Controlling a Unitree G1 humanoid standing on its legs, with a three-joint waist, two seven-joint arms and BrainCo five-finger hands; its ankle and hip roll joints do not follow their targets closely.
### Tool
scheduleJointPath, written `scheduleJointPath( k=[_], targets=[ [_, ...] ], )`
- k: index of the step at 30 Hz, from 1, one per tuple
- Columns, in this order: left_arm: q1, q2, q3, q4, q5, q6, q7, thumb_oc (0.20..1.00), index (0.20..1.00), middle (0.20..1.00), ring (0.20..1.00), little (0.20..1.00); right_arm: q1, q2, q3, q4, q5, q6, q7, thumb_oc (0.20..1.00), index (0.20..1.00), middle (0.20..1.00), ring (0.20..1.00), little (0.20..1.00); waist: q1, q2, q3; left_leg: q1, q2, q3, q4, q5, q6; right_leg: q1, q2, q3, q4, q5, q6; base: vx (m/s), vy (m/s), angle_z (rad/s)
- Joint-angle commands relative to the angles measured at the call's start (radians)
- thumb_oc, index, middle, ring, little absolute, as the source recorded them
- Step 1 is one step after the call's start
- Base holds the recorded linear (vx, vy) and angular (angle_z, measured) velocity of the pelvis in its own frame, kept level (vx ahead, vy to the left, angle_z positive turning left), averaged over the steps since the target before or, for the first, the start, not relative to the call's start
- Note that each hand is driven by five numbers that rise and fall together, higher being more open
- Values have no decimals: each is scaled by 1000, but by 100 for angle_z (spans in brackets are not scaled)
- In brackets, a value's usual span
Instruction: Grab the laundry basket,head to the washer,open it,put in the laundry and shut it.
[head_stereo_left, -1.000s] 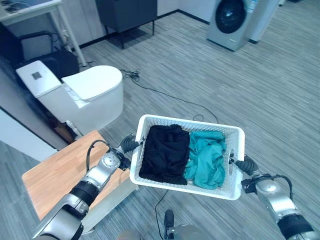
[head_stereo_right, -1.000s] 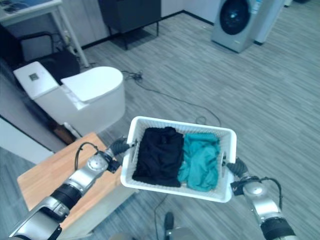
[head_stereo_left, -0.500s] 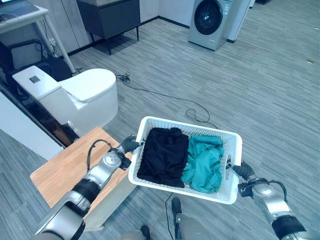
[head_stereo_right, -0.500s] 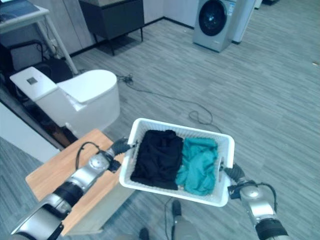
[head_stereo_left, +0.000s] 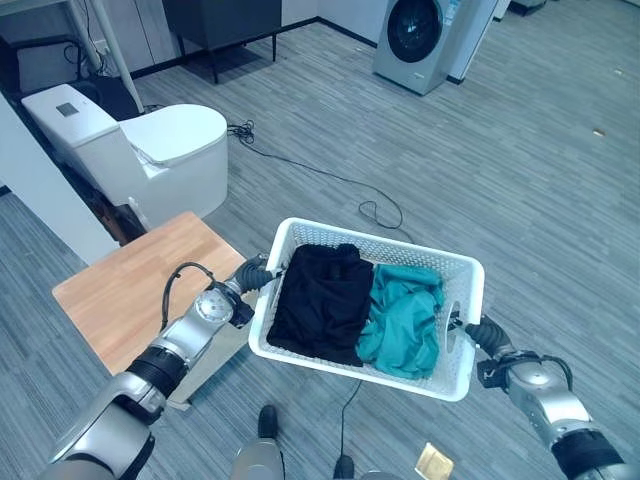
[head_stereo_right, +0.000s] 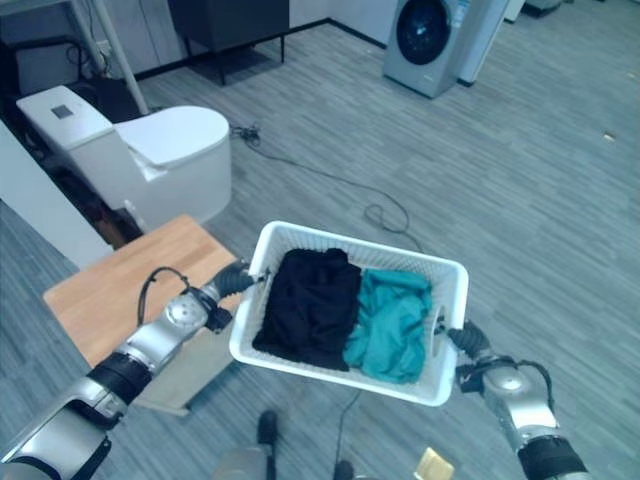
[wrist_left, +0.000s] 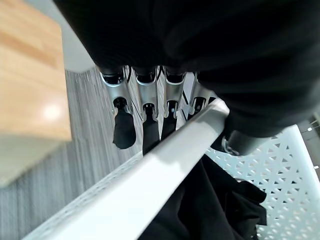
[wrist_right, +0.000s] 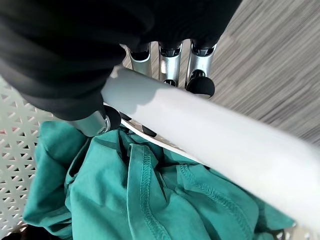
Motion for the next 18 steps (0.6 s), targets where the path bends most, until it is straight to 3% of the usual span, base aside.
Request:
scheduleJointPath(
  k=[1, 3, 4, 5, 6, 7, 8, 11, 14, 16, 17, 18],
  targets=[
    [-142, -47, 47, 34, -78, -81, -4, 200, 200, 200, 200, 200, -53, -79, -125, -121, 193, -108, 11, 200, 200, 200, 200, 200, -14, -16, 14, -65, 64, -14, 355, -69, 29, -20, -28, 26, 72, -56, 1, 48, -285, 17],
    [-151, -59, 48, 32, -77, -79, -2, 200, 200, 200, 200, 200, -45, -80, -126, -135, 201, -106, 12, 200, 200, 200, 200, 200, -14, -12, 24, -92, 80, 4, 428, -89, 46, -7, -15, 27, 63, -60, -12, 16, -147, 19],
    [-153, -64, 47, 33, -77, -80, 0, 200, 200, 200, 200, 200, -42, -80, -123, -145, 208, -108, 10, 200, 200, 200, 200, 200, -9, -10, 28, -106, 58, 5, 446, -114, 53, 0, -12, 27, 56, -63, -12, 44, -47, 14],
    [-142, -61, 54, 34, -74, -85, 4, 200, 200, 200, 200, 200, -44, -80, -109, -156, 212, -109, 14, 200, 200, 200, 200, 200, 16, -3, 27, -159, -45, -48, 421, -141, 55, 6, -5, 47, 48, -73, -11, 95, -51, 17],
    [-141, -61, 54, 34, -74, -85, 4, 200, 200, 200, 200, 200, -44, -80, -109, -156, 212, -109, 14, 200, 200, 200, 200, 200, 15, -3, 26, -161, -46, -49, 422, -143, 56, 6, -6, 46, 48, -74, -10, 117, -26, 16],
    [-138, -55, 55, 32, -74, -87, 3, 200, 200, 200, 200, 200, -51, -76, -101, -157, 215, -109, 19, 200, 200, 200, 200, 200, 26, 0, 24, -184, -90, -74, 376, -139, 54, 3, -2, 55, 52, -77, -9, 235, -48, -10],
    [-142, -46, 47, 36, -71, -86, 3, 200, 200, 200, 200, 200, -63, -75, -84, -158, 211, -106, 22, 200, 200, 200, 200, 200, 43, 16, 23, -193, -111, -88, 241, -69, 35, 12, 25, 64, 62, -101, -13, 326, -62, -20],
    [-152, -46, 30, 69, -72, -86, 5, 200, 200, 200, 200, 200, -107, -58, -38, -125, 212, -111, 17, 200, 200, 200, 200, 200, 62, 16, 16, -213, -137, -54, 82, -20, 26, 35, 39, 71, 78, -135, -12, 347, -46, -39],
    [-154, -33, 39, 73, -73, -84, 5, 200, 200, 200, 200, 200, -134, -33, -14, -112, 213, -105, 17, 200, 200, 200, 200, 200, 70, 6, -7, -213, -138, 33, 86, -39, 36, 87, 45, 94, 89, -181, -11, 446, -8, -10],
    [-134, -3, 55, 60, -63, -83, 0, 200, 200, 200, 200, 200, -142, -13, -2, -125, 213, -101, 26, 200, 200, 200, 200, 200, 90, -16, -39, -191, -147, 31, 106, -28, 73, 107, 40, 113, 135, -197, -7, 480, 16, -35],
    [-134, -3, 55, 59, -63, -83, 0, 200, 200, 200, 200, 200, -143, -13, -2, -125, 213, -101, 26, 200, 200, 200, 200, 200, 90, -15, -41, -193, -145, 31, 105, -26, 73, 103, 41, 114, 136, -196, -8, 784, 79, -75],
    [-85, 35, 80, 39, -63, -89, -1, 200, 200, 200, 200, 200, -138, 23, 10, -122, 202, -99, 55, 200, 200, 200, 200, 200, 114, -63, -68, -138, -200, 10, 137, -95, 121, 65, 2, 139, 357, -29, 97, 725, 107, -63]
  ],
)
